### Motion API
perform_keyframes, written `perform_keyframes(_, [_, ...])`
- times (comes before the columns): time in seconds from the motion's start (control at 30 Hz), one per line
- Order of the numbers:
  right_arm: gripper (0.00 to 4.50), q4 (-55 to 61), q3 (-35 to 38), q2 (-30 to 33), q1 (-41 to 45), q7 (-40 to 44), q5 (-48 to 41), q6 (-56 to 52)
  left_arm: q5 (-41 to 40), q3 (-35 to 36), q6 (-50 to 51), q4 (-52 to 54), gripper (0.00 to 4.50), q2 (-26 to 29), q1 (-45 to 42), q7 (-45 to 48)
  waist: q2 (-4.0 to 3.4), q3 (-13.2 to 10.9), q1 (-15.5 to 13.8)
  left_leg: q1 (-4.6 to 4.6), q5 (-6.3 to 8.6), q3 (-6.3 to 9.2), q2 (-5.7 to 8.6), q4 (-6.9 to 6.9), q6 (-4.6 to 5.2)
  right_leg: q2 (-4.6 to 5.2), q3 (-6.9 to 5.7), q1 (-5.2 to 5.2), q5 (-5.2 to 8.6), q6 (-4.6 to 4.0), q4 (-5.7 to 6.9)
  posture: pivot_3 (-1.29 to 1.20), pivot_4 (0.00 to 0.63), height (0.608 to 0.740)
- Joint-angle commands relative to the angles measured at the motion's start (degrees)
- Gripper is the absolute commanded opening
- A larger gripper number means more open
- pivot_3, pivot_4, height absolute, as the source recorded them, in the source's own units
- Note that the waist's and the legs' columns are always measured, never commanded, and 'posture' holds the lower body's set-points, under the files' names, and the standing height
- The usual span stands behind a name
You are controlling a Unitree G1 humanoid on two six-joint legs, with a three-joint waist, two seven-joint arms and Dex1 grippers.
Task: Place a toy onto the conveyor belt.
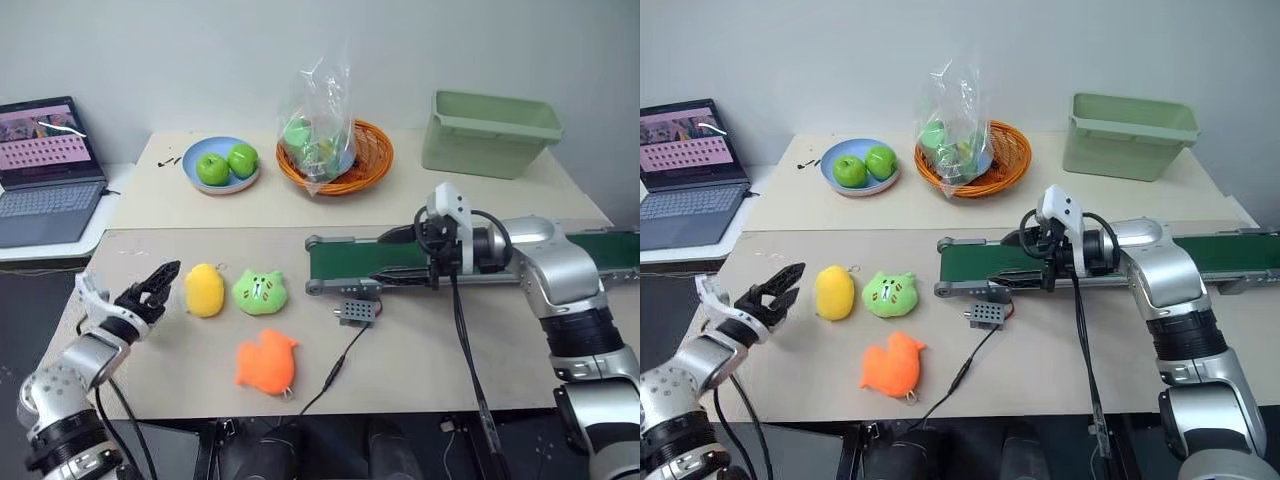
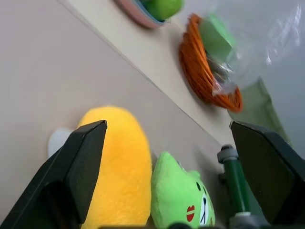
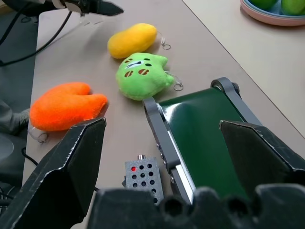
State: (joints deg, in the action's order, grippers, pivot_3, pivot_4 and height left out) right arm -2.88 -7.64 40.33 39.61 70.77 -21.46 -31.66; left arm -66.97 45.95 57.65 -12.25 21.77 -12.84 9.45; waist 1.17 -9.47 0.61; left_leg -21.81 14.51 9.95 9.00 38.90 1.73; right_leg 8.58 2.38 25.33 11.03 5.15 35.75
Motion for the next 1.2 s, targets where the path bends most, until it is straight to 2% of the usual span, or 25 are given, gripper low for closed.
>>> perform_keyframes(0.03, [4.5,1.26,1.18,0.52,1.22,0.05,-0.07,1.09,-4.67,2.66,1.83,-2.14,4.41,-0.59,0.26,-4.0,0.01,0.0,0.08,0.0,0.02,-0.01,-0.02,0.0,-0.02,-0.03,0.01,0.01,0.0,0.0,0.0,0.0,0.15,0.74])
perform_keyframes(0.4, [4.5,2.42,1.48,1.4,0.6,-0.85,0.01,0.6,-8.48,2.36,2.46,-5.65,4.41,-2.08,1.75,-8.71,0.01,0.01,0.06,0.08,0.09,-0.16,-0.07,0.0,0.02,-0.05,0.12,-0.01,-0.01,-0.02,0.01,0.0,0.15,0.74])
perform_keyframes(0.6, [4.5,2.18,1.28,1.12,1.02,-1.52,0.24,0.89,-5.62,-1.14,1.5,-6.95,4.41,-2.25,0.55,-7.37,0.0,0.02,-0.06,0.25,0.11,-0.22,-0.08,-0.02,0.04,-0.05,0.16,-0.12,-0.01,-0.02,0.01,0.0,0.15,0.74])
perform_keyframes(0.83, [4.5,2.33,1.43,1.36,0.88,-2.01,0.82,1.24,-2.42,-5.23,0.37,-10.84,4.41,-2.44,-5.06,-6.2,-0.01,0.02,-1.24,0.31,0.1,-0.24,-0.07,-0.01,0.03,-0.05,0.16,-0.19,-0.02,-0.03,0.02,0.0,0.15,0.74])
perform_keyframes(1.03, [4.5,3.46,2.05,1.89,-0.14,-2.49,0.56,0.94,-1.68,-6.03,0.64,-11.55,4.41,-2.72,-6.22,-5.53,-0.01,0.02,-1.25,0.28,0.12,-0.28,-0.07,-0.02,0.07,-0.05,0.18,-0.16,-0.01,-0.02,-0.03,0.0,0.15,0.74])
perform_keyframes(1.1, [4.5,3.84,2.28,2.04,-0.57,-2.87,0.58,0.91,-1.0,-6.63,0.62,-12.04,3.9,-2.73,-6.34,-5.19,-0.01,0.02,-1.27,0.29,0.13,-0.28,-0.08,-0.02,0.07,-0.05,0.18,-0.17,-0.01,-0.02,-0.03,0.0,0.15,0.74])
perform_keyframes(1.13, [4.5,3.94,2.37,2.06,-0.71,-3.06,0.61,0.93,-0.82,-6.79,0.66,-12.15,3.84,-2.79,-6.4,-5.0,0.0,0.02,-1.3,0.29,0.12,-0.28,-0.08,-0.01,0.07,-0.05,0.17,-0.17,-0.01,-0.02,-0.03,0.0,0.15,0.74])
perform_keyframes(1.17, [4.5,3.94,2.39,2.07,-0.79,-3.19,0.65,0.99,-0.61,-6.9,0.64,-12.21,3.3,-2.82,-6.47,-4.82,0.0,0.02,-1.3,0.28,0.13,-0.28,-0.07,-0.01,0.07,-0.04,0.17,-0.18,-0.01,-0.02,-0.03,0.0,0.15,0.74])
perform_keyframes(1.2, [4.5,3.97,2.38,2.1,-0.89,-3.29,0.7,1.09,-0.66,-6.76,0.63,-12.13,2.97,-2.92,-6.49,-4.72,0.0,0.02,-1.29,0.28,0.13,-0.28,-0.07,-0.01,0.08,-0.04,0.18,-0.18,-0.01,-0.02,-0.03,0.0,0.15,0.74])
